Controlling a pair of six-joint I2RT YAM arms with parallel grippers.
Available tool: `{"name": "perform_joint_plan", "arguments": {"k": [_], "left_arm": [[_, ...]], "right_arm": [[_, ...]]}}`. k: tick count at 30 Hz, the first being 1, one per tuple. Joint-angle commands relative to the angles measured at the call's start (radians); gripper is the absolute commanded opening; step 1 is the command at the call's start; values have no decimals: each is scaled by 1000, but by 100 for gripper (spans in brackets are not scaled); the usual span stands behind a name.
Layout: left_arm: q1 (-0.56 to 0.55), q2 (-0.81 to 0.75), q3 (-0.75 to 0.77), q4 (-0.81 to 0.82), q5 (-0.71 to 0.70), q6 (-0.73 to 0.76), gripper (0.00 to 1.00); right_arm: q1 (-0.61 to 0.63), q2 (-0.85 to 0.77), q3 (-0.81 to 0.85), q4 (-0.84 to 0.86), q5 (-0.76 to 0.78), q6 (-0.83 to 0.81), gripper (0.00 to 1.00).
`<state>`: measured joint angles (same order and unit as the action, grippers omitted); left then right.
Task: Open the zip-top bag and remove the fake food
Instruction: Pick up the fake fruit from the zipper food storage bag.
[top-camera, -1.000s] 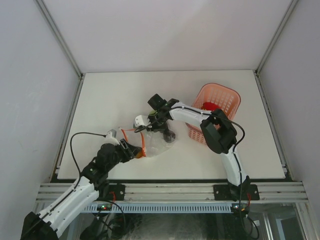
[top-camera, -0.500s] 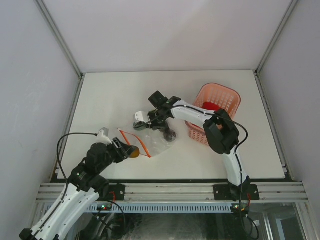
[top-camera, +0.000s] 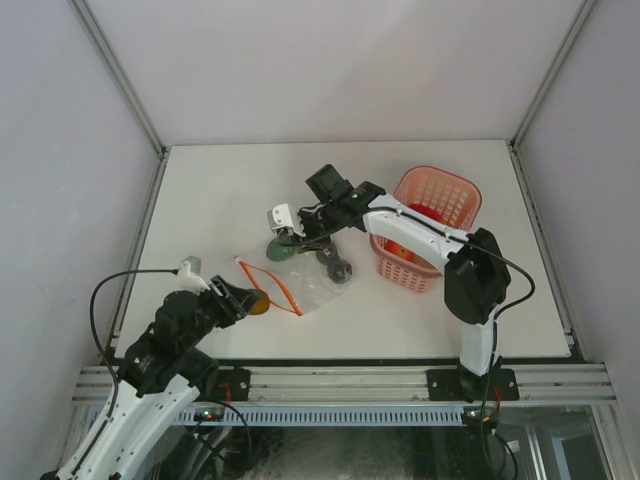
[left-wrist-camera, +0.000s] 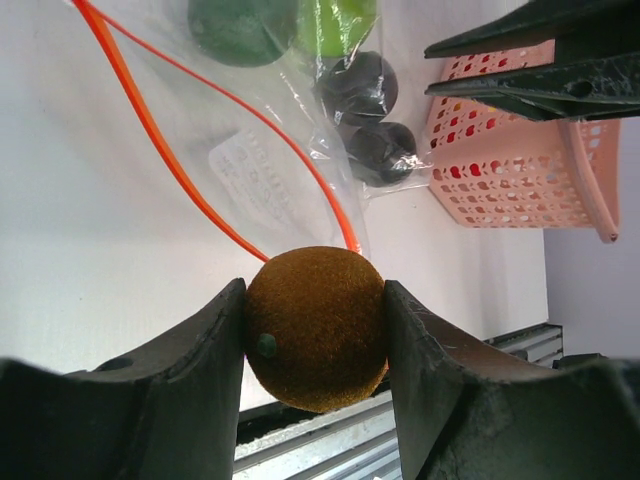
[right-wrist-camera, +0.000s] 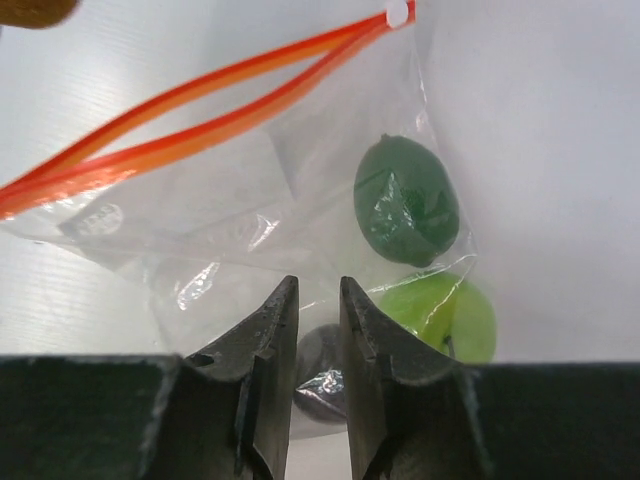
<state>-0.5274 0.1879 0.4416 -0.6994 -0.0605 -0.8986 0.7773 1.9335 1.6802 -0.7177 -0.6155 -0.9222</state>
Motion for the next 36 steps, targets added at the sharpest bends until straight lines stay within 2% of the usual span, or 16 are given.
{"name": "perform_joint_plan", "arguments": {"k": [1, 7, 13, 18, 22, 24, 28, 31, 36], "left_arm": [[-3, -20, 73, -1, -16, 2, 21], [-3, -26, 93, 27, -12, 0, 21], [-2, -43, 87, 161, 37, -30, 21], [-3, -19, 49, 354, 101, -70, 21], [-2, 37, 4, 578, 164, -123, 20], [-3, 79, -16, 729, 210, -168, 20], [-5, 180, -44, 980, 275, -242, 20], [-16, 261, -33, 1097, 297, -263, 20], [-77, 383, -1, 1227, 266, -265, 20]], "right_arm": [[14, -93, -19, -16, -90, 33, 23], [14, -178, -55, -27, -178, 48, 26], [8, -284, -98, -43, -224, 44, 29], [-35, -384, -99, -89, -319, 45, 32], [-112, -441, -94, -95, -421, 74, 36], [-158, -470, -109, -61, -506, 111, 41], [-257, -540, -175, 70, -643, 288, 52], [-323, -585, -234, 206, -701, 450, 59], [-398, -659, -321, 311, -709, 568, 68]]}}
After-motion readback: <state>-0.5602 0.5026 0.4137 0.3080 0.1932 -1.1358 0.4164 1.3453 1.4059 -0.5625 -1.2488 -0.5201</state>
